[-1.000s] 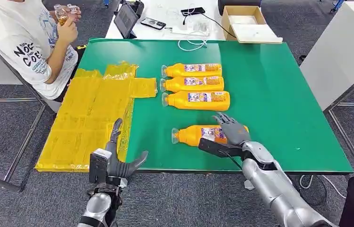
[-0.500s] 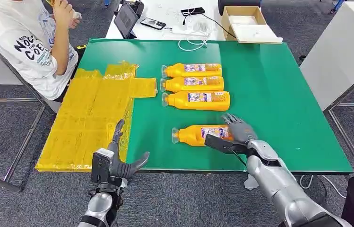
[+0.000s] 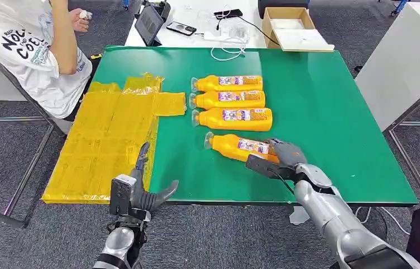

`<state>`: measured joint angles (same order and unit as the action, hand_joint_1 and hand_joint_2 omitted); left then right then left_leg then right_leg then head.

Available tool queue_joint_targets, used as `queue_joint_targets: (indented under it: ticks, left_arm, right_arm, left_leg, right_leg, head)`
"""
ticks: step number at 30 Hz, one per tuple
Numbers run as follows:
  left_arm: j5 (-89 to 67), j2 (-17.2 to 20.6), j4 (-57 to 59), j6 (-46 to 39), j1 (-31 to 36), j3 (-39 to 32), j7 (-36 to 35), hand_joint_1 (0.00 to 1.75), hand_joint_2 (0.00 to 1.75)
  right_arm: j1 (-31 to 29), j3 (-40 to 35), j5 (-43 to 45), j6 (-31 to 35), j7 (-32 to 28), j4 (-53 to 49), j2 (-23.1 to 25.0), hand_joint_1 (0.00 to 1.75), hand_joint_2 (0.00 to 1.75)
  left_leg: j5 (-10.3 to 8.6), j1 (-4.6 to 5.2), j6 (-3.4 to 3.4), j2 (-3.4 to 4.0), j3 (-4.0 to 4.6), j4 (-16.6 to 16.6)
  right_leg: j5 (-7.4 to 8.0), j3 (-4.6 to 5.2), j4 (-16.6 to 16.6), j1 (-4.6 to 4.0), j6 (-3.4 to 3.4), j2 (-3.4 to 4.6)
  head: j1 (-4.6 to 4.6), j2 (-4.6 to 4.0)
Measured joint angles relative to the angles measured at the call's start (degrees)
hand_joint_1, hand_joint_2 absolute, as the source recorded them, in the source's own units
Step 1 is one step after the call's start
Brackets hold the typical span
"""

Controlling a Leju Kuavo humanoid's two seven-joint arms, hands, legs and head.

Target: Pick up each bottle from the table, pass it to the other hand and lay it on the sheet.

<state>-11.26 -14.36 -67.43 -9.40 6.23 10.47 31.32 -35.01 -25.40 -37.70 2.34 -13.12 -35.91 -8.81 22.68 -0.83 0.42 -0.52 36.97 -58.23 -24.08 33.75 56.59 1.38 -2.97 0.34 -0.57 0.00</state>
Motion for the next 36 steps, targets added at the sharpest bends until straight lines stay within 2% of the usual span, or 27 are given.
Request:
queue_joint_targets:
  ticks: [4, 7, 10, 13, 16, 20, 24, 29, 34, 36]
  left_arm:
    - [0.0, 0.0, 0.4, 0.1, 0.0, 0.0, 0.1, 0.0, 1.75]
    - [0.0, 0.0, 0.4, 0.0, 0.0, 0.1, 0.3, 0.0, 1.75]
    - [0.3, 0.0, 0.4, -0.2, -0.1, 0.4, 0.4, 0.0, 1.75]
    - [1.4, 0.0, 0.4, -0.4, -0.3, 0.7, 0.9, 0.0, 1.75]
    - [3.4, 0.0, 0.4, 1.0, -0.2, 1.4, 0.9, 0.0, 1.75]
    - [4.3, 0.0, 0.4, 1.8, -0.2, 1.9, 0.9, 0.0, 1.75]
    - [6.6, 0.0, 0.3, 4.3, 0.5, 2.9, 0.3, 0.0, 1.75]
    - [11.1, 0.1, -1.0, 9.4, 1.7, 4.6, -1.3, 0.0, 1.75]
    - [15.0, 0.6, -2.8, 15.2, 2.0, 6.3, -2.7, 0.0, 1.75]
    - [15.9, 0.9, -3.3, 16.7, 2.2, 7.1, -3.1, 0.0, 1.75]
  right_arm:
    - [0.3, 0.7, 1.1, 0.6, -1.6, 0.0, 0.4, 1.75, 1.75]
    - [2.7, 1.9, 1.7, 7.2, -4.9, -2.3, 1.0, 1.75, 1.75]
    - [7.1, 4.3, 1.9, 18.1, -7.2, -9.3, 3.0, 1.75, 1.75]
    - [12.0, 8.3, 5.1, 25.4, -11.2, -19.9, 5.7, 1.75, 1.75]
    - [15.6, 11.3, 6.5, 28.1, -13.3, -28.5, 7.8, 1.75, 1.75]
    - [18.2, 13.4, 7.3, 29.5, -15.0, -34.7, 9.1, 1.75, 1.75]
    - [20.2, 15.7, 8.3, 36.3, -20.5, -39.0, 11.0, 1.75, 1.75]
    - [22.4, 17.9, 9.9, 35.9, -22.6, -43.1, 12.9, 1.75, 1.75]
    - [24.2, 16.9, 10.8, 28.6, -24.5, -42.6, 13.6, 1.75, 1.75]
    - [25.1, 15.8, 10.2, 27.7, -25.4, -41.8, 14.1, 1.75, 1.75]
  left_leg:
    - [0.0, 0.0, 0.0, 0.0, 0.0, 0.0]
    - [0.0, 0.0, 0.0, -0.04, 0.06, 0.0]
    - [0.0, -0.01, 0.0, -0.04, 0.13, 0.0]
    - [0.01, -0.02, -0.01, -0.04, 0.17, 0.0]
    - [0.02, -0.02, -0.02, -0.04, 0.2, 0.0]
    - [0.02, 0.0, -0.01, -0.04, 0.21, 0.0]
    - [-0.01, 0.06, 0.02, -0.04, 0.2, 0.0]
    - [-0.01, 0.05, 0.02, -0.02, 0.19, 0.0]
    - [-0.01, 0.05, 0.02, -0.03, 0.2, 0.0]
    - [0.0, 0.05, 0.02, -0.03, 0.21, 0.0]
  right_leg:
    - [0.0, 0.0, 0.0, 0.0, 0.0, 0.0]
    - [0.0, 0.02, 0.0, -0.01, 0.0, -0.02]
    - [-0.01, 0.08, 0.0, -0.02, 0.0, -0.01]
    - [-0.02, 0.16, 0.0, -0.02, 0.0, -0.02]
    - [-0.04, 0.18, 0.0, -0.02, 0.02, -0.02]
    - [-0.04, 0.18, 0.0, 0.03, 0.02, -0.02]
    - [0.0, 0.17, 0.0, 0.09, -0.02, -0.01]
    - [0.01, 0.17, 0.0, 0.07, -0.02, -0.01]
    - [0.0, 0.18, 0.0, 0.07, -0.02, -0.01]
    - [0.0, 0.18, 0.0, 0.07, -0.02, -0.01]
  head:
    - [0.0, 0.0]
    - [-0.04, 0.0]
    - [-0.02, 0.0]
    - [0.0, 0.0]
    - [0.0, 0.0]
    - [-0.02, 0.0]
    - [0.0, 0.0]
    - [0.0, 0.0]
    - [-0.02, 0.0]
    - [0.0, 0.0]
